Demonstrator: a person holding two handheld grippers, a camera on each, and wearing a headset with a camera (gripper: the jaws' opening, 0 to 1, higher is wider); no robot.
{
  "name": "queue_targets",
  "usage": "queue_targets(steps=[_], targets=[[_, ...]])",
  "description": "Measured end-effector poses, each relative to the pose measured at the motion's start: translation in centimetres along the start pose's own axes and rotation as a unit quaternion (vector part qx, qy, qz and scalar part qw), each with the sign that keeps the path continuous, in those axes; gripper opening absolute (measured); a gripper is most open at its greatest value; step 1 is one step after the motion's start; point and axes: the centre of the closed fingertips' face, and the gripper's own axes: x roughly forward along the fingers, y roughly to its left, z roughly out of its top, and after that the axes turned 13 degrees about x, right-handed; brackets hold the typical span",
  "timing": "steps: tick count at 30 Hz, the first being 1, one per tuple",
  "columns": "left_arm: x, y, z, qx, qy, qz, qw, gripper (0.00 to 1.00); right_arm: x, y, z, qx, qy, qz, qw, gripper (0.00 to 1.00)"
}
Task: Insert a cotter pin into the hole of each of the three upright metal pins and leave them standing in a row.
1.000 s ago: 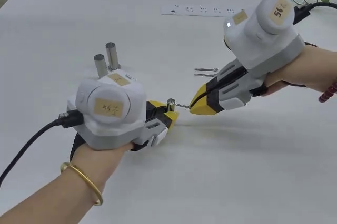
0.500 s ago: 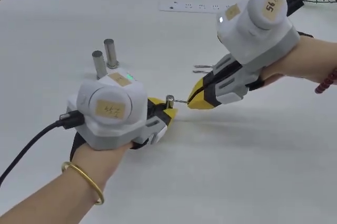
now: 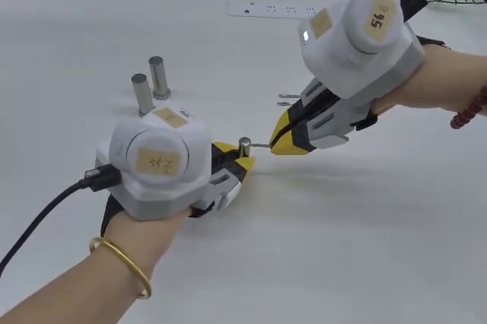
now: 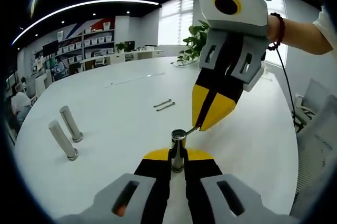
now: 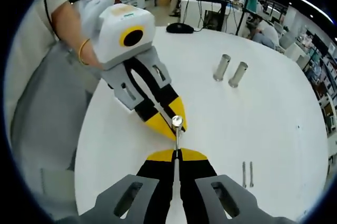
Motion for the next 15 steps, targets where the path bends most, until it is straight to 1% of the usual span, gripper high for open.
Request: queue_targets(steps=[2,4,5,9,15], targets=[[0.0,0.0,0.0,0.000,0.000,0.000,1.0000,0.07,-0.1,-0.2,0.1,-0.004,0.003,-0.005,1.0000,0.03],[0.1,0.0,0.0,-0.002,-0.001,0.002,1.0000,0.07,-0.1,-0.4,0.4,0.006,-0.004,-0.008,0.9999,0.03],[0.1,0.0,0.0,-0.002,-0.001,0.001,1.0000,0.07,-0.1,-0.3,0.6,0.008,-0.006,-0.004,0.9999,0.03],[0.1,-0.2,0.1,0.000,-0.001,0.000,1.0000,0.07,0.1,-0.1,0.8,-0.004,-0.006,-0.004,1.0000,0.03],[0.1,-0.2,0.1,-0.001,-0.002,0.001,1.0000,0.07,0.4,-0.1,1.3,0.000,-0.012,-0.002,0.9999,0.03]])
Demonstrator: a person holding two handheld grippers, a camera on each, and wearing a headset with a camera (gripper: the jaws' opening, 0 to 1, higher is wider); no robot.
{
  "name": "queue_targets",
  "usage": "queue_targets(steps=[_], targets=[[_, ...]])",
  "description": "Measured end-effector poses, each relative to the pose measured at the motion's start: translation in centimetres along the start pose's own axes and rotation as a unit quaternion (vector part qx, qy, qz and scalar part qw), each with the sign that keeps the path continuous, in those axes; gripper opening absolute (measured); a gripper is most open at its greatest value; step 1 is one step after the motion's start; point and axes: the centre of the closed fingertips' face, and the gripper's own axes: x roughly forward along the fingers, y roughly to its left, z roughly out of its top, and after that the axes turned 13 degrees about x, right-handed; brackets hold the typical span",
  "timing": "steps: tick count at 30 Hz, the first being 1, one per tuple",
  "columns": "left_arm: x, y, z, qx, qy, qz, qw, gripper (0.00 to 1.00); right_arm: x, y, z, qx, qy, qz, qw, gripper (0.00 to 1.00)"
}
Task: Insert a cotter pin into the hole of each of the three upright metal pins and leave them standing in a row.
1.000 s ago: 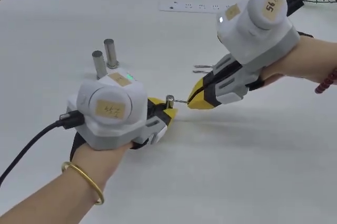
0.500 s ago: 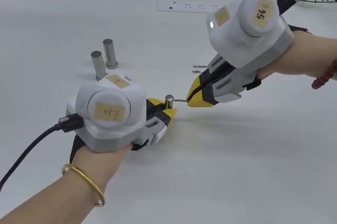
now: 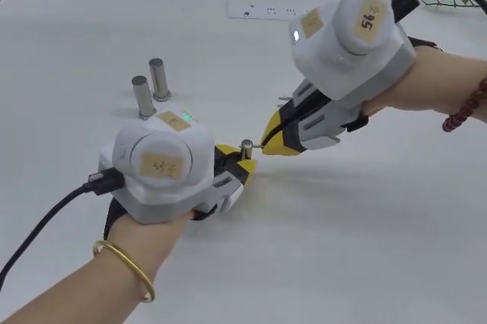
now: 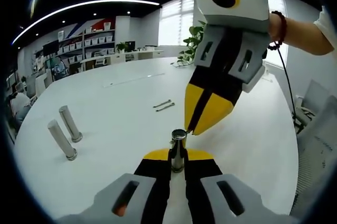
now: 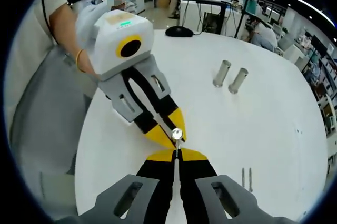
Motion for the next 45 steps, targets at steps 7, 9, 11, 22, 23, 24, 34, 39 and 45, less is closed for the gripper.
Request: queue_targets(steps=[7,9,11,22,23,24,34,39,45], targets=[[0.0,-0.1,0.0,-0.002,-0.002,0.001,1.0000,0.07,0.3,0.1,0.4,0.010,-0.009,0.001,0.9999,0.03],[0.0,-0.1,0.0,-0.004,-0.003,0.002,1.0000,0.07,0.4,0.2,0.5,0.012,-0.011,0.001,0.9999,0.04],[0.0,-0.1,0.0,-0.010,-0.004,0.001,0.9999,0.07,0.4,0.2,0.5,0.013,-0.012,0.000,0.9998,0.04],[0.0,-0.1,0.0,-0.010,-0.006,0.002,0.9999,0.07,0.5,0.5,0.1,0.024,-0.022,0.001,0.9995,0.10],[0.0,-0.1,0.0,-0.010,-0.006,0.003,0.9999,0.07,0.5,0.5,0.0,0.025,-0.022,0.002,0.9994,0.10],[0.0,-0.1,0.0,-0.011,-0.006,0.003,0.9999,0.07,0.3,0.6,0.0,0.030,-0.025,0.001,0.9992,0.10],[0.1,0.0,0.0,-0.019,-0.008,0.007,0.9998,0.07,-0.3,0.2,-0.4,0.034,-0.025,-0.015,0.9990,0.05],[0.1,0.0,0.0,-0.021,-0.009,0.007,0.9997,0.07,-0.1,0.3,-0.1,0.035,-0.030,-0.015,0.9988,0.05],[0.1,0.0,0.0,-0.021,-0.008,0.008,0.9997,0.07,0.2,0.4,0.3,0.036,-0.032,-0.013,0.9987,0.05]])
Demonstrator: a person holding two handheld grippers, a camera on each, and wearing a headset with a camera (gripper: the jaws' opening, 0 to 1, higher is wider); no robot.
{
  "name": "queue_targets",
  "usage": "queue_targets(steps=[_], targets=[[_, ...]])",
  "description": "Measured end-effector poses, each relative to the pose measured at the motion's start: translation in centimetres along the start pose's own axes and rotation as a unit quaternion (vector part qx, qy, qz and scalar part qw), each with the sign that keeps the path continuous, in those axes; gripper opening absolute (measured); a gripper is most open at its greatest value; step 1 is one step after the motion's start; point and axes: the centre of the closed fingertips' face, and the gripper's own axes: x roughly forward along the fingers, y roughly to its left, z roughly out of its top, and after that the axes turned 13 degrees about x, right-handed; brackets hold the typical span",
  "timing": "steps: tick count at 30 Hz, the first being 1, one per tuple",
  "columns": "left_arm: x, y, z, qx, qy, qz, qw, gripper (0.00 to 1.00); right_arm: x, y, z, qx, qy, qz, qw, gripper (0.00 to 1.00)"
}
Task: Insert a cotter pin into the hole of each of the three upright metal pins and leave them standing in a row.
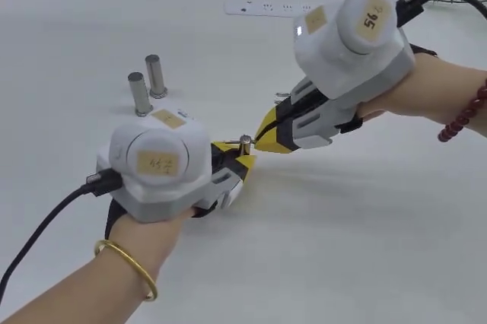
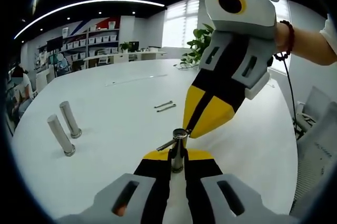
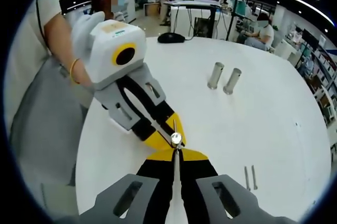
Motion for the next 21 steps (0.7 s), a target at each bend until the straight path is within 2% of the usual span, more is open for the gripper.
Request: queue_targets(steps=[4,7,9,21], targets=[[0.0,0.0,0.0,-0.001,0.000,0.000,1.0000,0.07,0.1,0.0,0.0,0.002,-0.002,-0.001,1.0000,0.05],[0.0,0.0,0.0,-0.005,0.000,0.000,1.0000,0.07,0.1,0.1,0.3,0.027,-0.016,0.002,0.9995,0.12],[0.0,0.0,0.0,-0.004,0.000,0.000,1.0000,0.07,0.1,0.2,0.5,0.036,-0.024,0.008,0.9990,0.12],[0.0,0.0,0.0,-0.005,0.001,0.001,1.0000,0.07,0.9,0.1,1.1,0.033,-0.052,0.010,0.9980,0.13]])
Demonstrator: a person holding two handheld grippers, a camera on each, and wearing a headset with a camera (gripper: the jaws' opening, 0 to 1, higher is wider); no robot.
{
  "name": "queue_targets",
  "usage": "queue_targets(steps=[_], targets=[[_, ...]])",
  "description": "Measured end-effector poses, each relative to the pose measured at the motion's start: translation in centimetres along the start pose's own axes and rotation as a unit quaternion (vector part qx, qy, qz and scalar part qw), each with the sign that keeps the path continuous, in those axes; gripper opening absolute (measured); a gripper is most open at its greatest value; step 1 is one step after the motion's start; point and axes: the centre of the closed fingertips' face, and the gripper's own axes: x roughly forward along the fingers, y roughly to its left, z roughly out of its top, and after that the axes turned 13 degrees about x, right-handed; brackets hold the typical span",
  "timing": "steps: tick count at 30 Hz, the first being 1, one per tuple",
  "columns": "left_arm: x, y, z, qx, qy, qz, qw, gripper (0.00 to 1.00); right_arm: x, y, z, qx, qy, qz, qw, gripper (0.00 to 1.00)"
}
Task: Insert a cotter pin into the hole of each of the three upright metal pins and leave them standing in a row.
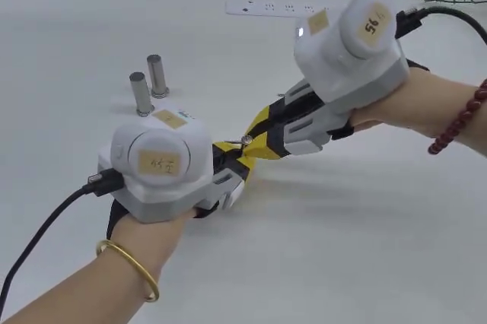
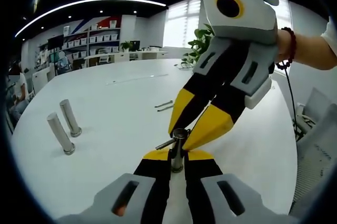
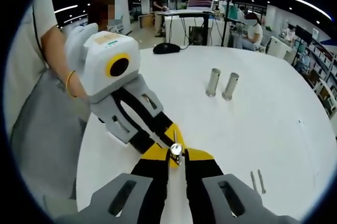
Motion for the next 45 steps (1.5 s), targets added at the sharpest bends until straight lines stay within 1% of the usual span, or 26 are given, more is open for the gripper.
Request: queue_targets(steps=[2,5,8,10,13,16,20,22,24,27,28,30,32,36,38,39,42,45], targets=[[0.0,-0.1,0.0,0.003,0.001,0.000,1.0000,0.07,0.0,0.1,0.0,0.001,-0.003,0.002,1.0000,0.12],[0.0,-0.1,0.0,0.004,0.001,-0.001,1.0000,0.07,0.1,0.1,0.2,0.010,-0.015,0.009,0.9998,0.12],[0.0,-0.1,0.0,0.006,0.002,0.000,1.0000,0.07,0.2,0.2,0.2,0.007,-0.016,0.011,0.9998,0.12],[0.0,-0.2,0.0,0.013,0.003,0.000,0.9999,0.08,0.2,0.2,0.2,0.003,-0.014,0.011,0.9998,0.11],[0.1,-0.1,-0.1,0.018,0.009,-0.002,0.9998,0.08,0.3,0.2,0.2,-0.005,-0.014,0.010,0.9998,0.11],[0.0,-0.2,-0.3,0.024,0.015,-0.005,0.9996,0.13,0.2,0.1,0.2,-0.003,-0.016,0.010,0.9998,0.10],[-0.1,-0.3,-0.4,0.021,0.019,-0.009,0.9996,0.16,0.2,0.2,0.2,0.001,-0.019,0.012,0.9997,0.10],[-0.3,-0.2,-0.5,0.022,0.022,-0.009,0.9995,0.20,0.2,0.1,0.3,0.003,-0.022,0.010,0.9997,0.10],[-0.6,0.1,-0.4,0.016,0.024,-0.009,0.9996,0.22,0.3,0.1,0.3,0.007,-0.024,0.009,0.9996,0.10],[-0.9,0.5,-0.2,0.004,0.022,-0.006,0.9997,0.30,0.3,0.0,0.4,0.008,-0.025,0.007,0.9996,0.10],[-1.1,0.7,0.0,0.008,0.025,-0.002,0.9997,0.31,0.3,-0.1,0.4,0.009,-0.025,0.005,0.9996,0.10],[-1.8,0.8,0.2,0.019,0.029,-0.003,0.9994,0.33,0.2,-0.2,0.7,0.008,-0.027,0.002,0.9996,0.10],[-2.6,1.1,0.3,0.017,0.026,-0.004,0.9995,0.36,0.1,-0.3,1.2,0.013,-0.028,0.002,0.9995,0.10],[-3.7,1.5,0.6,0.011,0.018,-0.001,0.9998,0.43,0.4,-0.4,1.4,0.004,-0.019,0.000,0.9998,0.10],[-4.2,1.8,1.1,0.006,0.002,0.004,1.0000,0.46,0.6,-0.4,1.6,0.001,-0.016,0.001,0.9999,0.10],[-4.4,1.9,1.2,0.007,0.000,0.006,1.0000,0.48,0.7,-0.5,1.7,0.000,-0.015,0.000,0.9999,0.10],[-4.9,2.0,1.7,-0.003,-0.011,0.006,0.9999,0.52,1.0,-0.8,1.9,-0.002,-0.014,-0.001,0.9999,0.10],[-5.3,1.9,1.9,-0.003,-0.014,0.008,0.9999,0.56,1.3,-1.0,2.2,-0.002,-0.013,-0.001,0.9999,0.10]])
